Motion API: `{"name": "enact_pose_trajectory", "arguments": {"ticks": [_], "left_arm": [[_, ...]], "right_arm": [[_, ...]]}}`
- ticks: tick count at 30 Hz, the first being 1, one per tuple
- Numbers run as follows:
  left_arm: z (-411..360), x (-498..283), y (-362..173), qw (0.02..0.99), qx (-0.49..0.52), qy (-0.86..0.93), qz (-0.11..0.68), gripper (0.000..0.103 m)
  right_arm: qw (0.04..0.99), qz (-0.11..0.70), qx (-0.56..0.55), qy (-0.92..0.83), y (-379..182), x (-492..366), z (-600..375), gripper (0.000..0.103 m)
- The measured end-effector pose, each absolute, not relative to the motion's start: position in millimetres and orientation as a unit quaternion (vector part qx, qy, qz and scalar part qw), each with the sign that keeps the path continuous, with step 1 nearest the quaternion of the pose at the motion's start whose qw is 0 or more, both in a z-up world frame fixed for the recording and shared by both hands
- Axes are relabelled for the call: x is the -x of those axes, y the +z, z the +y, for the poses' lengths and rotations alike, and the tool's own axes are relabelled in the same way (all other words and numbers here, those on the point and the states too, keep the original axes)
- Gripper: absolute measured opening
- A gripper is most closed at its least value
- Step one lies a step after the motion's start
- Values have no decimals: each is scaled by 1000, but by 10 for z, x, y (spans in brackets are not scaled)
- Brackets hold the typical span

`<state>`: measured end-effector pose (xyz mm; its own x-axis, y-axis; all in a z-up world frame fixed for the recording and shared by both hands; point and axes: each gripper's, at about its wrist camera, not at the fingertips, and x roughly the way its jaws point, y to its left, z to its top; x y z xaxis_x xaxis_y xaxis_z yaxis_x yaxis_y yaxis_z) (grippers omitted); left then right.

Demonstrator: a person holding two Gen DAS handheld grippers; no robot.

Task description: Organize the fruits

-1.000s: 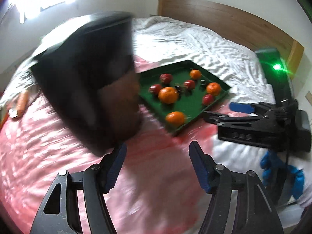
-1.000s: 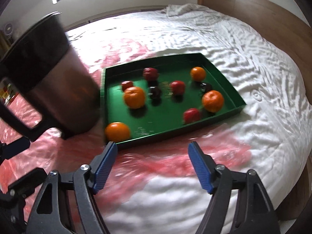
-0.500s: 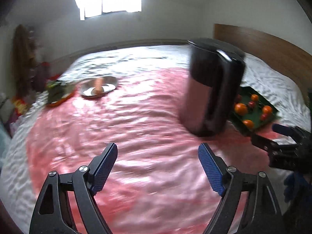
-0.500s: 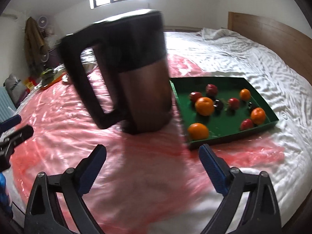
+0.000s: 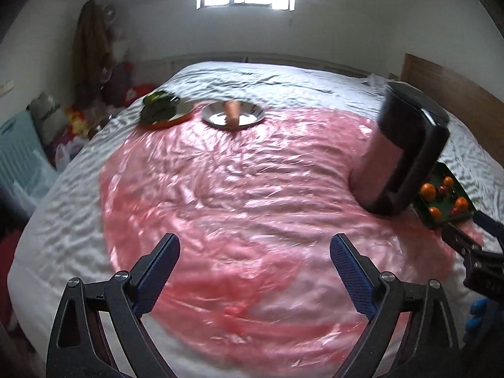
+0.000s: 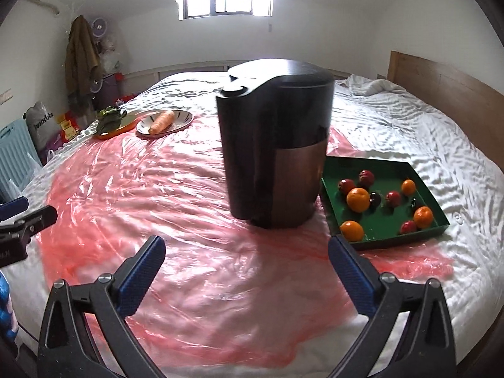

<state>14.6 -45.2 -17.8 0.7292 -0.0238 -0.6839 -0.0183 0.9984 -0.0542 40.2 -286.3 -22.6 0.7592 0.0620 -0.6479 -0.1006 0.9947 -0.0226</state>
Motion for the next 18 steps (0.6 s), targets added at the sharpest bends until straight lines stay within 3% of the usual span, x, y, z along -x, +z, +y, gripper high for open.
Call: {"name": "enact_pose_trajectory", "arguments": {"ticks": [18], "left_arm": [[-491,-229,-57,932,27,-30,360,96]], "right_arm": [[938,346,14,20,-133,-388,-2948,103]]}}
